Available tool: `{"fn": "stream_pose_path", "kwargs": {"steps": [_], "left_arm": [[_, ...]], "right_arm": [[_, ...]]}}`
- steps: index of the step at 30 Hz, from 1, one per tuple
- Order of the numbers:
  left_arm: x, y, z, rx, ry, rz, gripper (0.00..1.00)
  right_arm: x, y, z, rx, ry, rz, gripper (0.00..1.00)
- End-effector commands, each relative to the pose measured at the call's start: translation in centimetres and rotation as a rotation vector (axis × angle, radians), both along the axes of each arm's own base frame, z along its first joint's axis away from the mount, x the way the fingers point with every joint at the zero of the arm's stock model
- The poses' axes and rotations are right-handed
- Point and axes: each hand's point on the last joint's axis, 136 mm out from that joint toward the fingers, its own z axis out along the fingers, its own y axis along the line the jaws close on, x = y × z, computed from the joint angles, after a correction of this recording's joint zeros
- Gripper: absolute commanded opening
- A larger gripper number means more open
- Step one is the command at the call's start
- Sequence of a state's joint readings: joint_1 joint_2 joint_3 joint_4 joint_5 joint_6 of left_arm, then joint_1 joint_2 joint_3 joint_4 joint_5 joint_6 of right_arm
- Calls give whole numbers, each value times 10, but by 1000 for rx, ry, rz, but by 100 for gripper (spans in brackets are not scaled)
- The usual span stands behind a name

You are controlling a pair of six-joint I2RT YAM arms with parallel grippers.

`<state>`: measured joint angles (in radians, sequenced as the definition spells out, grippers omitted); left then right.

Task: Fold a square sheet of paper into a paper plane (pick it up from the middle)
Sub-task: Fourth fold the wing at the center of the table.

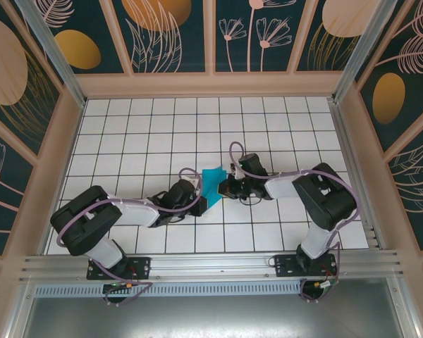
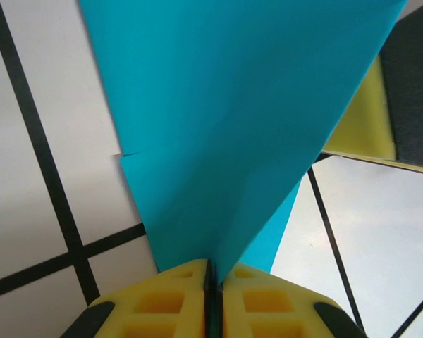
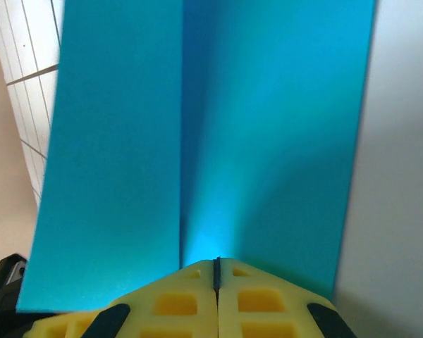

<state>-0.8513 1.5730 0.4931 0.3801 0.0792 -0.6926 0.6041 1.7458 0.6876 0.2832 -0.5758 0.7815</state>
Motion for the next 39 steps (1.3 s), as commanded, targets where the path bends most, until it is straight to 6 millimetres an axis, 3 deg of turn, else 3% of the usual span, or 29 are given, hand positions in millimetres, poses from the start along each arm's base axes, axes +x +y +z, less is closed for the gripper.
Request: {"fn": "stream_pose_path", "kwargs": {"steps": [1, 9, 24, 30, 39], "left_arm": [[5, 10, -4, 99, -24, -8, 15], [16, -6, 19, 60, -52, -27, 24], [9, -15, 20, 27, -8, -56, 30], [9, -6, 14, 51, 13, -13, 30], [5, -13, 21, -4, 46, -18, 31]], "right_arm": [[3, 4, -4, 1, 29, -22, 5], [-7, -2, -11, -12, 83, -87, 4], [-8, 0, -11, -26, 81, -81, 4], [-8, -1, -12, -34, 80, -80, 4], [-8, -3, -13, -52, 79, -80, 5]]}}
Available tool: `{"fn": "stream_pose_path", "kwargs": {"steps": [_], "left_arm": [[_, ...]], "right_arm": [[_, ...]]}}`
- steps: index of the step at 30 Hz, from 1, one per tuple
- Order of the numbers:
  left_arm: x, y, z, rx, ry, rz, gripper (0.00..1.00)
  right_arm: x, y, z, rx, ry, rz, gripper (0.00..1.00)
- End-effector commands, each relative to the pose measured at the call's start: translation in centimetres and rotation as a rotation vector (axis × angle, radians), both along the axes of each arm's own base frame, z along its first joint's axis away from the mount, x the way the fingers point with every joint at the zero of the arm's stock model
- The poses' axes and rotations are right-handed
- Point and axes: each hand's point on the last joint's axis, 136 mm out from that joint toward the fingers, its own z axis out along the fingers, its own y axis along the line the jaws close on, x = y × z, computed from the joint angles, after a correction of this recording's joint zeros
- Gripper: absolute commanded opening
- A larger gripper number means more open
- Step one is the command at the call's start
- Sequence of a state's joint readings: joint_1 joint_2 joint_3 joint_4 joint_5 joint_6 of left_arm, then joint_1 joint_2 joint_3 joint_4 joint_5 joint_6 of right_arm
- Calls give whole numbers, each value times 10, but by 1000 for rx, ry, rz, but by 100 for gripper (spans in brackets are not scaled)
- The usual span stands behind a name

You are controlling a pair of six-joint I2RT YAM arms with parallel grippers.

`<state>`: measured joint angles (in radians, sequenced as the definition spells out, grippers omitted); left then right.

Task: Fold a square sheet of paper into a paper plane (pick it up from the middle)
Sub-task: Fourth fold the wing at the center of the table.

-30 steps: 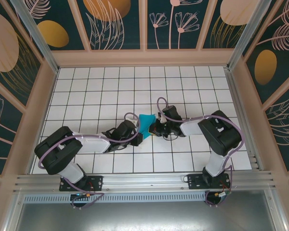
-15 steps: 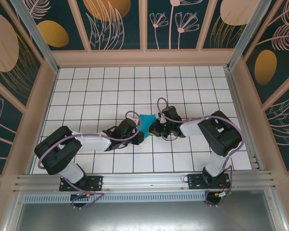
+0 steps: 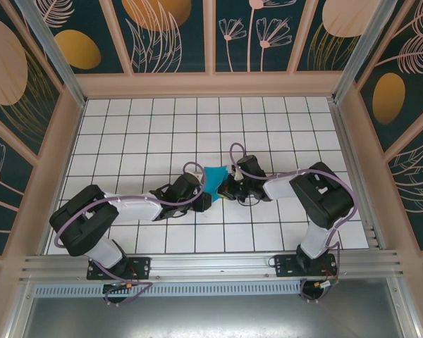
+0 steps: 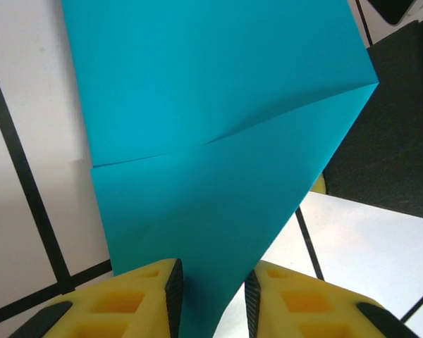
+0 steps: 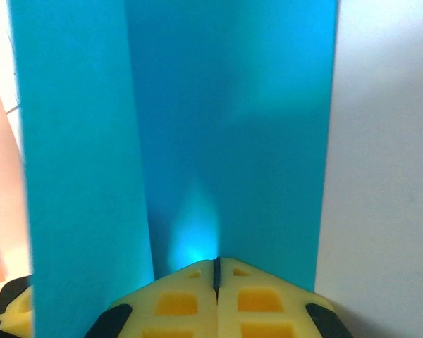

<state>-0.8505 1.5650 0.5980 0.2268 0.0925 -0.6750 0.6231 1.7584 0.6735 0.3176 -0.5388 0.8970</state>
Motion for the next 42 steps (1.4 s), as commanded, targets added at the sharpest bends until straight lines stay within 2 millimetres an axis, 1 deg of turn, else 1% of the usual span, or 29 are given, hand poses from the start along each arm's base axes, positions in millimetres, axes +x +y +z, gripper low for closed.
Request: {"fn": "stream_pose_path", "kwargs": {"steps": [1, 3, 7, 11, 14, 18, 22, 26, 28, 30, 35, 42], "left_arm": [[-2, -3, 5, -32, 32, 7, 29], [-3, -3, 2, -30, 47, 16, 23], [-4, 1, -3, -26, 60, 38, 19], [-3, 3, -2, -22, 50, 44, 15], [-5, 6, -7, -16, 57, 49, 11], [-8, 9, -13, -28, 60, 58, 9], [-9, 8, -12, -56, 63, 52, 8], [-9, 9, -10, -94, 64, 54, 7], [-11, 10, -9, -134, 73, 57, 6], [-12, 10, -6, -173, 78, 50, 5], [-14, 12, -3, -222, 95, 30, 5], [-15, 10, -1, -294, 144, -14, 4]], "right_arm": [[-7, -4, -6, -51, 16, 1, 5], [-7, -4, -6, -52, 14, 2, 5], [-6, -5, -5, -57, 12, 3, 5], [-6, -4, -5, -57, 11, 4, 5], [-4, -4, 0, -45, -5, 4, 5], [0, 1, 23, 3, -84, 17, 9], [1, 8, 52, 72, -160, 52, 10], [-2, 19, 68, 144, -194, 95, 10], [-3, 25, 70, 155, -198, 114, 9], [-4, 28, 67, 155, -192, 115, 9], [-1, 34, 61, 158, -178, 121, 9], [1, 45, 59, 161, -172, 142, 9]]}}
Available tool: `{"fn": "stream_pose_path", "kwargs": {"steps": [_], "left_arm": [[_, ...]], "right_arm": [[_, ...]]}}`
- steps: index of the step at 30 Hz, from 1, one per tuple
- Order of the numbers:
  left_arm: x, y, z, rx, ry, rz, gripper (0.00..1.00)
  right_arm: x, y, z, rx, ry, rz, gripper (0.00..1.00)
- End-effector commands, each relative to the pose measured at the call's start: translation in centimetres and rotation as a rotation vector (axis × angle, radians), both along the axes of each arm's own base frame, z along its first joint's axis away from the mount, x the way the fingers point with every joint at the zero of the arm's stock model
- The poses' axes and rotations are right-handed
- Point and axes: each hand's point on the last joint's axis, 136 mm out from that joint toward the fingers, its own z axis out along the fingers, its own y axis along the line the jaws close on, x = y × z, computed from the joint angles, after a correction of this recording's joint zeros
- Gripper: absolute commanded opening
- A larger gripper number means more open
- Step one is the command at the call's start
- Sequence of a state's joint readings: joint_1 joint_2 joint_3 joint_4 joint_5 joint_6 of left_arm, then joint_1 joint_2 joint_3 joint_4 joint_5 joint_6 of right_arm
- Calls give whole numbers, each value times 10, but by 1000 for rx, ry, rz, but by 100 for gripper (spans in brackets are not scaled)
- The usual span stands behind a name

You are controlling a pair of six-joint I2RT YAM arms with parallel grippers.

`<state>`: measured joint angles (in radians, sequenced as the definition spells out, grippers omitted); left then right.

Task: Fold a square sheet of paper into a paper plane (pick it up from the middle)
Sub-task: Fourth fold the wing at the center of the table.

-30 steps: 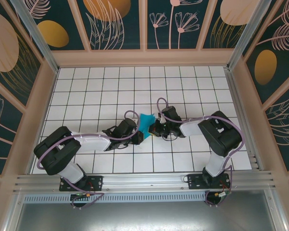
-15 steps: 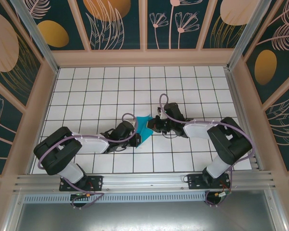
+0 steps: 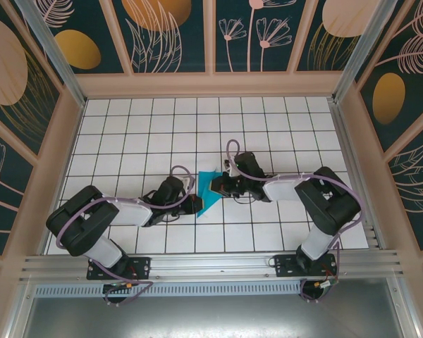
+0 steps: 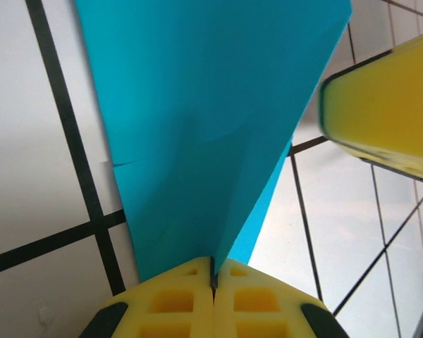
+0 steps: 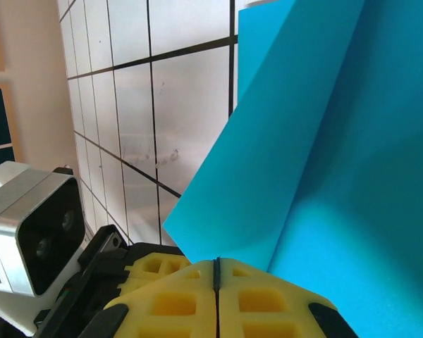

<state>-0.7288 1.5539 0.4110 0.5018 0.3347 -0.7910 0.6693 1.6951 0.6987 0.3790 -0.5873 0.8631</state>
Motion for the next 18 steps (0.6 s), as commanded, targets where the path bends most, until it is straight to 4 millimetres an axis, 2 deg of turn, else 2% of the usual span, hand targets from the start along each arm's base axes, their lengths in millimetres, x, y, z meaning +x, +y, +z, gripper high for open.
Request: {"fn": "stream_pose_path", "kwargs": {"steps": [1, 8, 13, 18], "left_arm": [[-3, -7, 7, -75, 17, -44, 4], [-3, -1, 0, -76, 46, -22, 4], [-5, 6, -7, -87, 73, 37, 4], [-4, 5, -6, -114, 84, 52, 4]], "right_arm": [[5, 17, 14, 47, -44, 44, 9], [9, 27, 8, 57, -28, 58, 9], [12, 28, 2, 40, -18, 56, 9], [13, 26, 1, 27, -22, 57, 9]]}}
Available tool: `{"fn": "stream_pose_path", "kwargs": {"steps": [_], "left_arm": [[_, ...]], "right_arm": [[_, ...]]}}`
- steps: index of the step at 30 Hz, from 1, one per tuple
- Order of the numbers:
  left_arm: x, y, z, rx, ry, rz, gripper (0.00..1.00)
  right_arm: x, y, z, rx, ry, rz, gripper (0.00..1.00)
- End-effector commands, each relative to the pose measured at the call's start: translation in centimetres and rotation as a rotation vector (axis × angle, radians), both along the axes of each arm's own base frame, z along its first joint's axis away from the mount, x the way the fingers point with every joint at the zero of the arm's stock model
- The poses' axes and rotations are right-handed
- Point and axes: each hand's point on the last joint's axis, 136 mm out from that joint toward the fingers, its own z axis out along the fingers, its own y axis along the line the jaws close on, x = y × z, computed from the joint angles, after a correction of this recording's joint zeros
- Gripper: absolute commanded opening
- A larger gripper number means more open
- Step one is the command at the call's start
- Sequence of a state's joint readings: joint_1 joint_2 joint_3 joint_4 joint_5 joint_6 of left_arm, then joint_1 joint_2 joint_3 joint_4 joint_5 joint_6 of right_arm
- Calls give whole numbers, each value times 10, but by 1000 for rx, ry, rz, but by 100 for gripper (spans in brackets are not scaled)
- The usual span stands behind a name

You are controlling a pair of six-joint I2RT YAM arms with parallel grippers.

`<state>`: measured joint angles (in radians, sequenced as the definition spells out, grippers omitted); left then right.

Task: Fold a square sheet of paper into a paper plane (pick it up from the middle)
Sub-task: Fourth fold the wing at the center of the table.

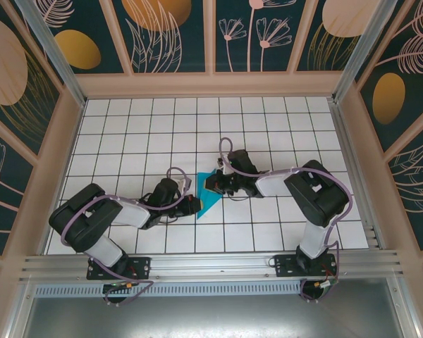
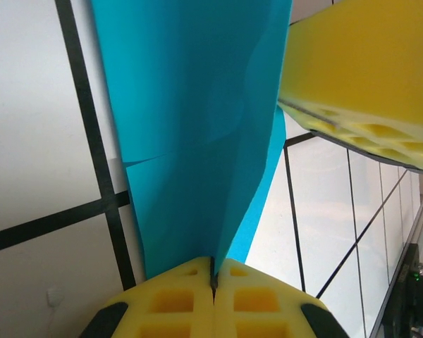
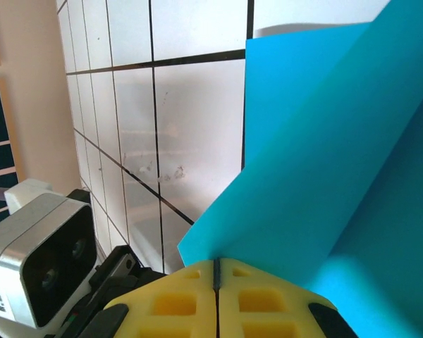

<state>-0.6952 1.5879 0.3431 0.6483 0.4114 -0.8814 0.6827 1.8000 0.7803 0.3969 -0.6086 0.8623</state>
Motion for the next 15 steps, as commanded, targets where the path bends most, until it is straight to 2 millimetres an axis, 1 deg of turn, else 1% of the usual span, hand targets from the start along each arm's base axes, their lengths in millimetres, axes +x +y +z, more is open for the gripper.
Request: {"fn": "stream_pose_path", "kwargs": {"steps": [1, 8, 15], "left_arm": [[2, 1, -3, -18, 20, 26, 3], [1, 2, 0, -55, 33, 47, 3], [1, 8, -4, -74, 76, 96, 1]], "right_arm": [[3, 9, 11, 27, -36, 36, 9], [0, 9, 6, 18, -20, 52, 9], [1, 12, 1, 20, -8, 59, 8]]}}
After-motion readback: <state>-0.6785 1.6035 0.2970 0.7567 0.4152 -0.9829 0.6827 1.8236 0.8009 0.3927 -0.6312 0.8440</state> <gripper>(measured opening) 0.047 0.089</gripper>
